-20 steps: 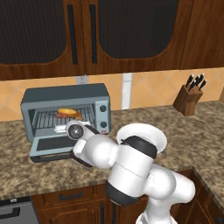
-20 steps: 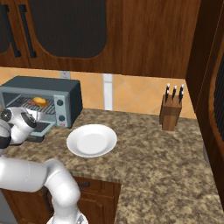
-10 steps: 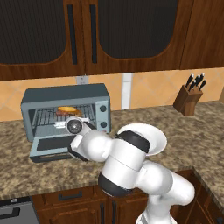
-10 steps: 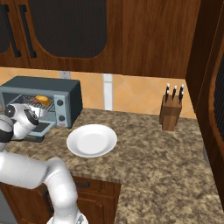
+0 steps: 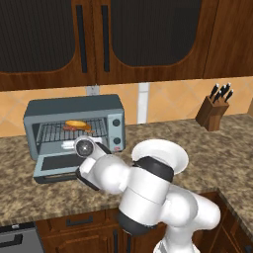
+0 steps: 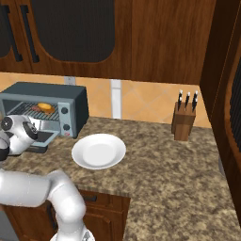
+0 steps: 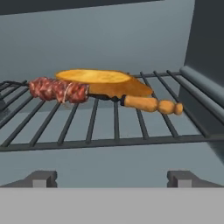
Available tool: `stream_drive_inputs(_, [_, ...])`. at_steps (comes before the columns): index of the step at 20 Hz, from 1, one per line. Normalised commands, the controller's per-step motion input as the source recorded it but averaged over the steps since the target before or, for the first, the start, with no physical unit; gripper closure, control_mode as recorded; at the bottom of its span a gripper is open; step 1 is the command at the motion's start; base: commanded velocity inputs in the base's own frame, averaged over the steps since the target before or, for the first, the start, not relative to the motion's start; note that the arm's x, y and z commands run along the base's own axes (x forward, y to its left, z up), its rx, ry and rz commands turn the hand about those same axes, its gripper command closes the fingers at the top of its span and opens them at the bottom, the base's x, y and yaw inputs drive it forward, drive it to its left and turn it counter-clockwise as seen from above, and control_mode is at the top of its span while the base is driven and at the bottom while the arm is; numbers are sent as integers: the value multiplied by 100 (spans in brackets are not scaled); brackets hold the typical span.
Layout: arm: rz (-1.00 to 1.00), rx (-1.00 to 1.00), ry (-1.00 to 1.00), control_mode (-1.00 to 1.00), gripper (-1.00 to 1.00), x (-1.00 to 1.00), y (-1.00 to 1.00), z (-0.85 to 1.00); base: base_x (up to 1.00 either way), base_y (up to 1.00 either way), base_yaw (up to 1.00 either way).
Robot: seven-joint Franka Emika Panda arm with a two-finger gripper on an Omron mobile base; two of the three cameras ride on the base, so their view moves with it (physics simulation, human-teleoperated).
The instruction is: Pick up the kebab skewer and baguette bread, and place them inside the toaster oven. Close the toaster oven door and start by setting the timer.
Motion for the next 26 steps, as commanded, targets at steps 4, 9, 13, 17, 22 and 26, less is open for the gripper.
stream_drive_inputs(4, [0, 0, 0, -100, -100, -47, 0, 0, 0, 0, 0])
stream_drive_inputs(9, [0, 0, 2, -100, -100, -42, 0, 0, 0, 0, 0])
stream_drive_inputs(13, [0, 0, 1, -100, -100, -46, 0, 0, 0, 0, 0])
stream_drive_inputs(17, [0, 3, 6, -100, -100, -41, 0, 0, 0, 0, 0])
stream_drive_inputs(22, [0, 7, 9, -100, -100, -53, 7, 0, 0, 0, 0])
stream_drive_inputs(26, [0, 6, 13, -100, -100, -65, 21, 0, 0, 0, 0])
